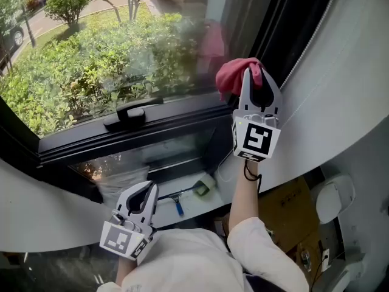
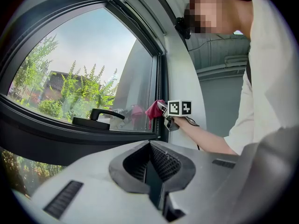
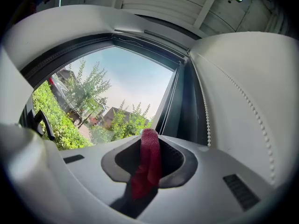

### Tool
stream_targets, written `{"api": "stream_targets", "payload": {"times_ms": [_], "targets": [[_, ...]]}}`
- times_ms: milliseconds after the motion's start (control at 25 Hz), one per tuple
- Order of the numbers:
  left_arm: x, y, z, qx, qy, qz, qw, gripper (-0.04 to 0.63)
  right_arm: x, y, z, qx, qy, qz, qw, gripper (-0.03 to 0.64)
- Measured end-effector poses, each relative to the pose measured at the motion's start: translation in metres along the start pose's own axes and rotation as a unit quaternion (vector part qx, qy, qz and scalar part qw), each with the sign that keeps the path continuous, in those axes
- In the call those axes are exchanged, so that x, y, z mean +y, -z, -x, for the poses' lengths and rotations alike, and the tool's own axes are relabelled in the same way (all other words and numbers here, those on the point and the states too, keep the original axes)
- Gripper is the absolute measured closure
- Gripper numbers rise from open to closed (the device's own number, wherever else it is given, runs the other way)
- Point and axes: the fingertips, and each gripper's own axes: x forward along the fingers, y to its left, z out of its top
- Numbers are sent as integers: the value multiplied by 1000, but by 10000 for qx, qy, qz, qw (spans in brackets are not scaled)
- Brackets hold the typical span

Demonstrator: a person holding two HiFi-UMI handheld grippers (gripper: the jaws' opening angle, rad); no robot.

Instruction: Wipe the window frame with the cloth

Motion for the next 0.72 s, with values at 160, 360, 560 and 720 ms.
{"api": "stream_targets", "payload": {"times_ms": [160, 360, 560, 720], "targets": [[0, 0, 0, 3, -2, 0, 10000, 584, 2, 5, 2, 42, -23, -10, 10000, 525], [0, 1, 0, 15, -20, 4, 10000, 584, 4, 10, 4, 99, -42, -29, 9999, 525], [0, 2, 1, 23, -23, 13, 10000, 584, 6, 14, 7, 142, -78, -25, 9999, 525], [1, 1, 2, 10, -32, 12, 10000, 584, 8, 18, 10, 198, -82, -46, 9998, 525]]}}
